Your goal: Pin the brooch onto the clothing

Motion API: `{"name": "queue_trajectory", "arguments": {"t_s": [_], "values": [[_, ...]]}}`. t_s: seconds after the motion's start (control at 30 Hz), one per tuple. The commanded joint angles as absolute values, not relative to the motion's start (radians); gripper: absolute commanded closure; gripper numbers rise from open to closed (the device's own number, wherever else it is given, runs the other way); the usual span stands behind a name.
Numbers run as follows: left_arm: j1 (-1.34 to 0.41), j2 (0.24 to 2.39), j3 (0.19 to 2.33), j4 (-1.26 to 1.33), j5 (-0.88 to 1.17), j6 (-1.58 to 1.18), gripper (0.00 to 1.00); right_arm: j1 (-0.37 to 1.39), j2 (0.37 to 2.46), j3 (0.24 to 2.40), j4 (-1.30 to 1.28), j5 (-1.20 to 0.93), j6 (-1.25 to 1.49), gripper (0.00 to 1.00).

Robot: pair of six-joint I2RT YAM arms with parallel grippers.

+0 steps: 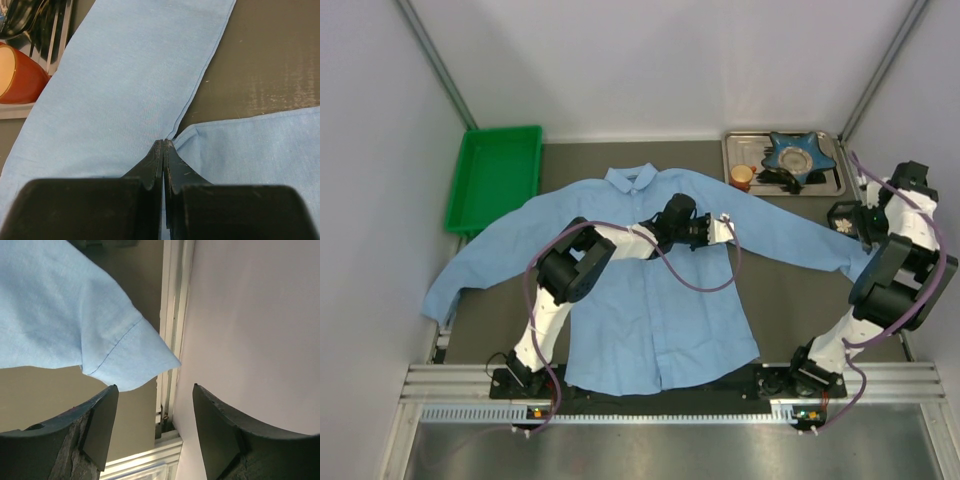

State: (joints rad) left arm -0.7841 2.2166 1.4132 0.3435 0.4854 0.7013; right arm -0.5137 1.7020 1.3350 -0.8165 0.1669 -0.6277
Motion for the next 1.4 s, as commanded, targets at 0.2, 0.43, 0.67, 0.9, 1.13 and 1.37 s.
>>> {"name": "queue_trajectory", "arguments": {"t_s": [0.2,0.43,0.67,0.9,1.13,1.37], "values": [[-0.778,2.14,1.48,0.293,0.557,0.631,0.77,-0.526,1.638,1.413,-0.914,0.006,-0.629,0.41],[-0.769,2.105,1.511,0.24,0.607,0.62,0.6,-0.522,1.611,1.387,-1.034,-0.13,-0.646,0.55],[-0.779,2.195,1.635,0.203,0.638,0.539,0.53,-0.522,1.658,1.304,-0.962,-0.111,-0.601,0.76],[-0.785,2.298,1.716,0.161,0.554,0.517,0.57,-0.523,1.736,1.273,-0.898,-0.04,-0.606,0.9],[-0.784,2.342,1.735,0.104,0.512,0.523,0.65,-0.534,1.801,1.236,-0.816,0.09,-0.633,0.91],[-0.775,2.355,1.723,0.068,0.443,0.548,0.71,-0.557,1.851,1.235,-0.764,0.173,-0.672,0.9]]}}
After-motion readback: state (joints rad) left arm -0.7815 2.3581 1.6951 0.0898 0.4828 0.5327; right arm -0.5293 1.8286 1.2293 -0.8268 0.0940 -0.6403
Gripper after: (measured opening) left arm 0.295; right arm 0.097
